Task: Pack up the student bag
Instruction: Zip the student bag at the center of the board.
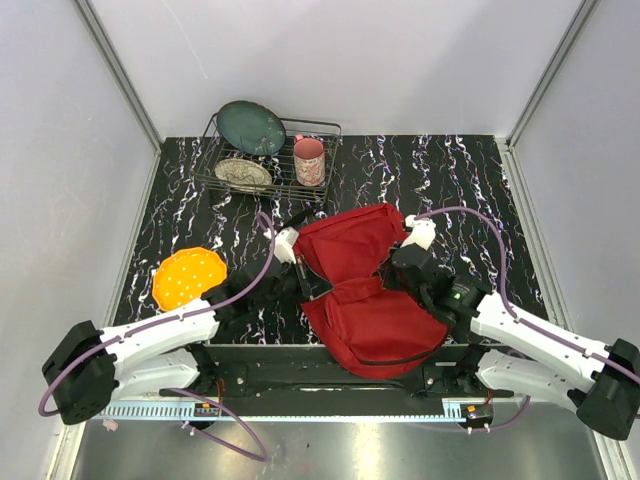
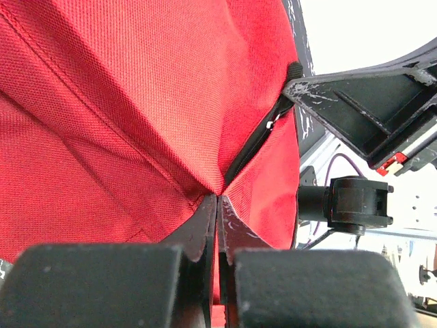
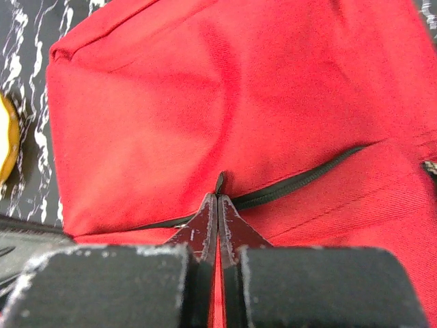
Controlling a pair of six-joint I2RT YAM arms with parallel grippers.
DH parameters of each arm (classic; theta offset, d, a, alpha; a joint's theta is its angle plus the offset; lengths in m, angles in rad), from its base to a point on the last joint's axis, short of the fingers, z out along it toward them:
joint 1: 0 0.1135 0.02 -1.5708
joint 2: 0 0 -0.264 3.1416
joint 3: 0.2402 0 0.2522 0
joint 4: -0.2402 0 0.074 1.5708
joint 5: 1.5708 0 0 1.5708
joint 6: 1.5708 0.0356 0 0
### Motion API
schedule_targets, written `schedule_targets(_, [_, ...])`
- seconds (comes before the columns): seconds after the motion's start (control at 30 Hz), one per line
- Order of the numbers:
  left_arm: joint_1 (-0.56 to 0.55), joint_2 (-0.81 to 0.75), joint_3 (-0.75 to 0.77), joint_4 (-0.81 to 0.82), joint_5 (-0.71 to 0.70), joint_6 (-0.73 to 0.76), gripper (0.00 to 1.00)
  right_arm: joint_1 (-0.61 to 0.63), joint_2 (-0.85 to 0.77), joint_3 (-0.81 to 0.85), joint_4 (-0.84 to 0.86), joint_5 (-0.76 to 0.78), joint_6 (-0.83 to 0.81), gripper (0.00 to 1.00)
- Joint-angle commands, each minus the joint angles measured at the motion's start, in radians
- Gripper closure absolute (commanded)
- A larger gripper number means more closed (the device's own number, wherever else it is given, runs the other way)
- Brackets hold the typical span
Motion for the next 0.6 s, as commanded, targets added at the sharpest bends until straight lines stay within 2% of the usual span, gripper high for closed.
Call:
schedule_targets(0.0, [0.023, -0.069, -0.020, -0.013, -0.057, -0.004, 1.00, -0.010, -0.034, -0.004, -0.050, 0.216, 0.072, 1.00])
schedule_targets(0.17, [0.036, -0.112, -0.046, -0.050, -0.060, -0.007, 1.00, -0.036, -0.031, -0.004, -0.077, 0.273, 0.132, 1.00])
schedule_targets(0.27, [0.045, -0.145, -0.064, -0.078, -0.063, -0.007, 1.00, -0.096, -0.033, -0.014, -0.077, 0.265, 0.156, 1.00])
schedule_targets(0.43, [0.068, -0.205, -0.090, -0.110, -0.063, -0.007, 1.00, -0.199, -0.048, -0.022, -0.047, 0.219, 0.132, 1.00])
schedule_targets(0.57, [0.099, -0.240, -0.106, -0.142, -0.062, -0.007, 1.00, -0.228, -0.028, -0.016, -0.042, 0.213, 0.116, 1.00])
